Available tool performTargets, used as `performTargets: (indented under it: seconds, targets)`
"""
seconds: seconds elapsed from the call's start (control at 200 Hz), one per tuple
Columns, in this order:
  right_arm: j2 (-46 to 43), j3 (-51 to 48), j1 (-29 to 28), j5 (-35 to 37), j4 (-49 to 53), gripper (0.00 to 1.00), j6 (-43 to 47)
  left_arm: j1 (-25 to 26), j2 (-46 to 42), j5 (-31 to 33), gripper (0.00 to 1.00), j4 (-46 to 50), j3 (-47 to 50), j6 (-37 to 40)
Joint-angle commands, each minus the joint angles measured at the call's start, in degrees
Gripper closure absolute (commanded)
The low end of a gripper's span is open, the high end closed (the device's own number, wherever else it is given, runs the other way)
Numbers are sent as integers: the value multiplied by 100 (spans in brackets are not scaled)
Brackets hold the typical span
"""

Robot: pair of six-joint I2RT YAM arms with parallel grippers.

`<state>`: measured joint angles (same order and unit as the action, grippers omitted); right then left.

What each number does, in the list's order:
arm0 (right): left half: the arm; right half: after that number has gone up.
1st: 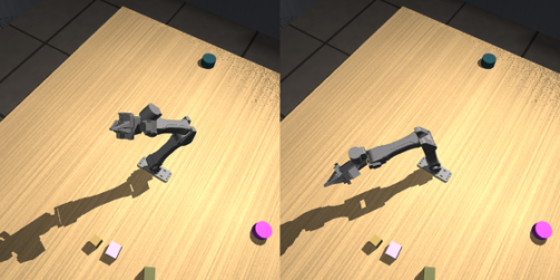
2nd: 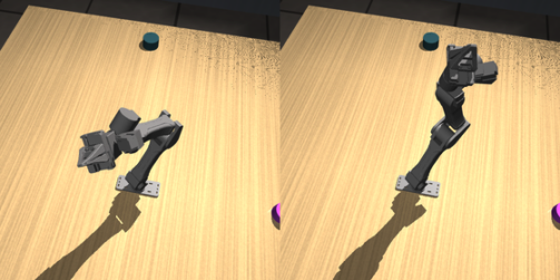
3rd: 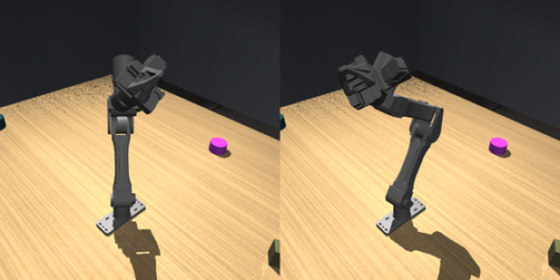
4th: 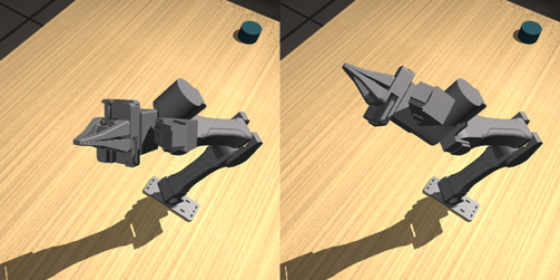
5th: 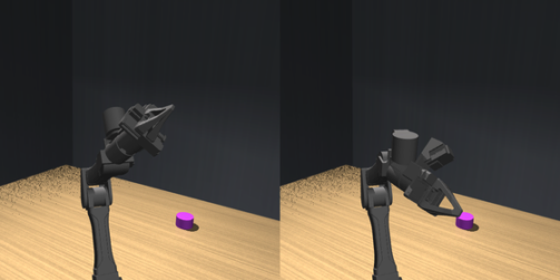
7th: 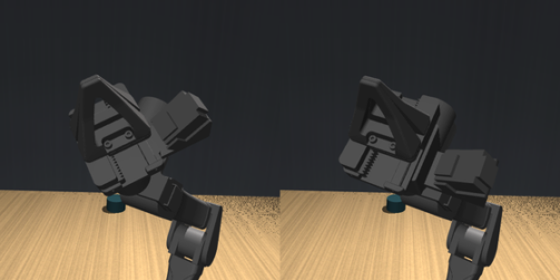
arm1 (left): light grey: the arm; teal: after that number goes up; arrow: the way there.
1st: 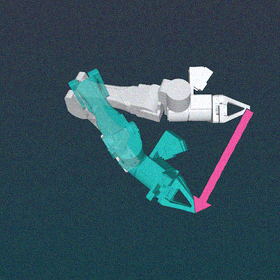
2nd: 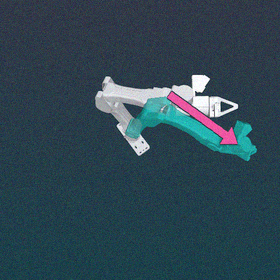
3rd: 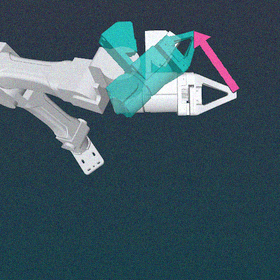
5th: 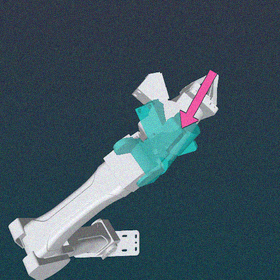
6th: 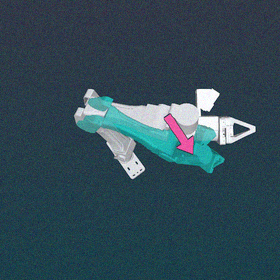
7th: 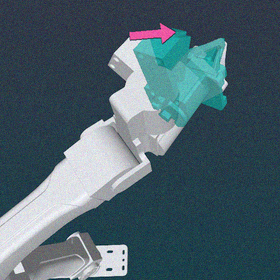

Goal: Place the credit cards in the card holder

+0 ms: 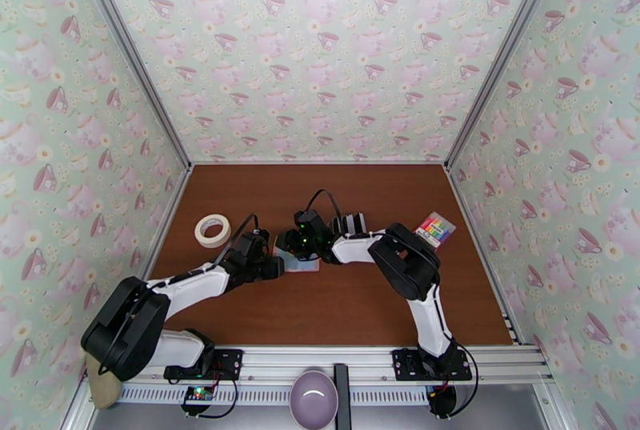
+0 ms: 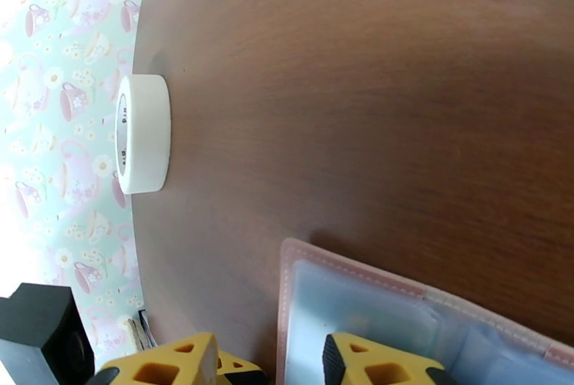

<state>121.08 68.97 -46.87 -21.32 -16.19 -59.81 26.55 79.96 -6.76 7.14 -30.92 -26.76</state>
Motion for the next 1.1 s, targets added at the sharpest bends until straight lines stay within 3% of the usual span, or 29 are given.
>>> performTargets:
  seconds: [0.0,0.541,0.731,0.891,1.092]
  targets:
    - [78,-37,-19,-41,54,55,-30,-31,195,85,37,78,-84,57]
    - [-1437,-53,209,493,1581,54,960,8,335,-17,38,52,-160,141]
    - [-1966,-177,505,873,2419,55,1597,9,369,-118,47,-10,-158,145]
    - [-2425,-91,658,1666,3435,55,2297,8,457,-215,54,-76,-181,193]
    - [-2885,-50,1065,2466,4355,54,2919,8,525,-312,56,-143,-195,198]
